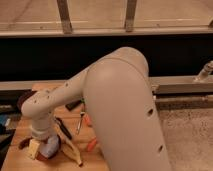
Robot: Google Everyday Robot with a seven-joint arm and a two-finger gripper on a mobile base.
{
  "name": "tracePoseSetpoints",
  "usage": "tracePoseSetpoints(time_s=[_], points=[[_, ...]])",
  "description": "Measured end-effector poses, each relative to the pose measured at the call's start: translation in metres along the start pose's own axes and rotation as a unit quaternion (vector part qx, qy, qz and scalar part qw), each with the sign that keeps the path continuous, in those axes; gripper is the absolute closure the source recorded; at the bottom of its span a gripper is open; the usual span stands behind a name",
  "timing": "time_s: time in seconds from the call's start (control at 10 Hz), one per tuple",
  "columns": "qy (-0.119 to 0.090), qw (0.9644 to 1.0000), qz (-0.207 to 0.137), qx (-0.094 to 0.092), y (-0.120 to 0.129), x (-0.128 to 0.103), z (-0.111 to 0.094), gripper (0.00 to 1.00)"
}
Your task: Wipe purple bowl with towel
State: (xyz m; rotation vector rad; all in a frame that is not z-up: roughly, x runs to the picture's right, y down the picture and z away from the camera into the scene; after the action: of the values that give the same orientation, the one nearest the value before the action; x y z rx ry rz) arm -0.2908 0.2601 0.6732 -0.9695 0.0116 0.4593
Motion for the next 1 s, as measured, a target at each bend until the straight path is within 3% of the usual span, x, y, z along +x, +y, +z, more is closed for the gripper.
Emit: tracePoseSetpoints(time_s=[1.0], points=[[0.008, 0.9998, 0.019, -0.001, -0.007, 0.006, 0.014, 0.22]])
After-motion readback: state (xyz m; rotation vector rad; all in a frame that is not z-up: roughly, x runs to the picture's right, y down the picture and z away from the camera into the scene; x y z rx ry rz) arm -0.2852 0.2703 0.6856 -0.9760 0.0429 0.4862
